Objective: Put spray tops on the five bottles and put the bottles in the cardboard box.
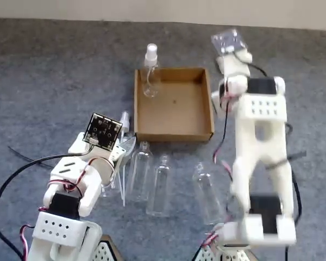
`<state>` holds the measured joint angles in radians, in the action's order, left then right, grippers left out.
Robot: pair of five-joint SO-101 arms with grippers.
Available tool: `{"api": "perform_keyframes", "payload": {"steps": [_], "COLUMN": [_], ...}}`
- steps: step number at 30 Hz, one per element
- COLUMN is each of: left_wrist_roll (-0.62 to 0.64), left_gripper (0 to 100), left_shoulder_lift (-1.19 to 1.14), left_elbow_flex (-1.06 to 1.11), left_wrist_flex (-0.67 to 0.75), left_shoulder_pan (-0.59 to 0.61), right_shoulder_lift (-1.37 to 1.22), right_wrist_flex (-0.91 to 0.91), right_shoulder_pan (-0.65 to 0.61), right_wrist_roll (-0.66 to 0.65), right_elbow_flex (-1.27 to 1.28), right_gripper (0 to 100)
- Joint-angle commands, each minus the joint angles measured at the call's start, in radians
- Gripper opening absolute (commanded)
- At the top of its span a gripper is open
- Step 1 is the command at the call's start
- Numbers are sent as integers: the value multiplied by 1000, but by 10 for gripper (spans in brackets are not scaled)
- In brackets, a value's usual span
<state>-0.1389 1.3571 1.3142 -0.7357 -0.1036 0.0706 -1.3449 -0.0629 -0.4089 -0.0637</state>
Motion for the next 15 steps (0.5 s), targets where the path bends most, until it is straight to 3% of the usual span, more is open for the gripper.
{"api": "perform_keyframes", "payload": {"steps": [1, 15], "left_wrist_roll": [5, 5], "left_gripper": [245, 245], "left_shoulder_lift": [8, 4], "left_elbow_flex": [13, 16], "left_wrist_flex": [37, 43], "left_shoulder_pan": [8, 5], "right_shoulder_lift": [-294, -1084], "right_wrist_flex": [111, 239], "right_shoulder_pan": [18, 47], "right_wrist_roll": [-6, 31], "right_elbow_flex": [-326, -1171], "right_gripper": [429, 429]}}
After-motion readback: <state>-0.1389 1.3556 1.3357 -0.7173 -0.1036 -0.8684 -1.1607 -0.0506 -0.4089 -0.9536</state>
